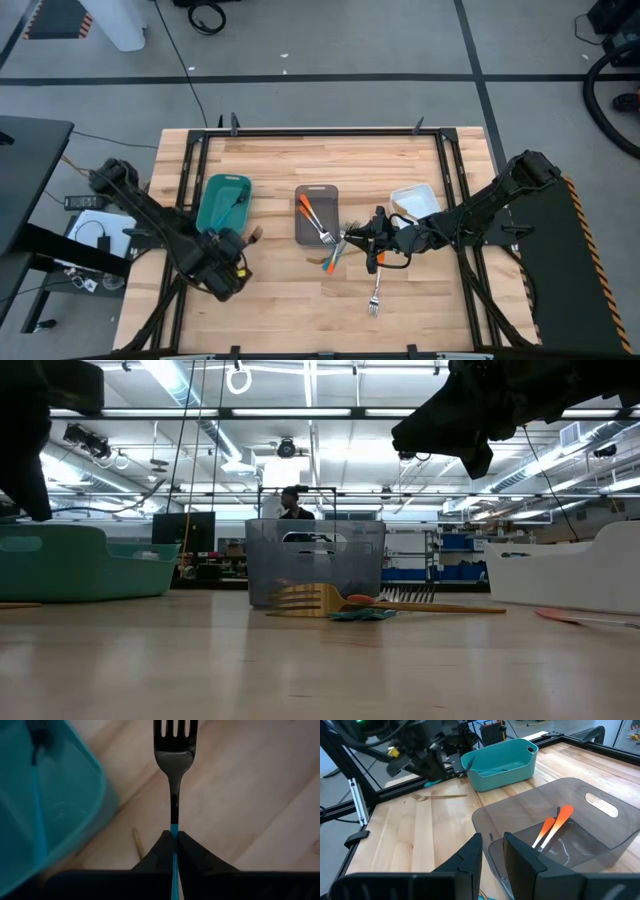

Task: Sort silverware by color (type)
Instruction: Put the blue fork into the green bin

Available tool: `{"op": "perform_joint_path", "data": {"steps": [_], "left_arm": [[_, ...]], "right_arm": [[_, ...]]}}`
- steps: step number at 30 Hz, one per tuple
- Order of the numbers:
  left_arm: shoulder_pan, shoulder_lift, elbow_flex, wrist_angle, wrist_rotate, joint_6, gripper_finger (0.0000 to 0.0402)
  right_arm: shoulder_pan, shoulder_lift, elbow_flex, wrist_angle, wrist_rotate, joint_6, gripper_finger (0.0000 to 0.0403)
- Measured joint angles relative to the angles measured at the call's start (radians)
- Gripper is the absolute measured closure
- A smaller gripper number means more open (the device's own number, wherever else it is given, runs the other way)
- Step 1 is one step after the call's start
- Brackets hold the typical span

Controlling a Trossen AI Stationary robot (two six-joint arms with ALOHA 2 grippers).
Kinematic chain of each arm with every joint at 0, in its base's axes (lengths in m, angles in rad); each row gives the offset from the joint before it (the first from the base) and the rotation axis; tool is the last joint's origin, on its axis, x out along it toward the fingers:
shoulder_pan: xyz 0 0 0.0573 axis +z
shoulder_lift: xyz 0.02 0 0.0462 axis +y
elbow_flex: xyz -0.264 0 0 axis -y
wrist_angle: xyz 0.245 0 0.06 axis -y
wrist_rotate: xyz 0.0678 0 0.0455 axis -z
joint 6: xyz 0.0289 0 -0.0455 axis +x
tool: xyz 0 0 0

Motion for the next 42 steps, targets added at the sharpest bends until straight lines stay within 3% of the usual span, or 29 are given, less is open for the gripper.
{"op": "perform_joint_path", "data": {"steps": [11, 31, 36, 42], "left_arm": [[0.096, -0.100, 0.001, -0.027, 0.004, 0.137, 0.0388], [0.344, -0.268, 0.002, -0.059, 0.194, 0.416, 0.0388], [0.402, -0.276, 0.002, -0.070, 0.197, 0.473, 0.0388], [0.470, -0.274, 0.002, -0.193, 0.152, 0.483, 0.0388]], "right_arm": [[0.000, 0.000, 0.000, 0.000, 0.000, 0.000, 0.0317], [0.000, 0.000, 0.000, 0.000, 0.000, 0.000, 0.0317], [0.000, 0.000, 0.000, 0.000, 0.000, 0.000, 0.0317], [0.002, 0.000, 0.000, 0.000, -0.002, 0.000, 0.0317]]}}
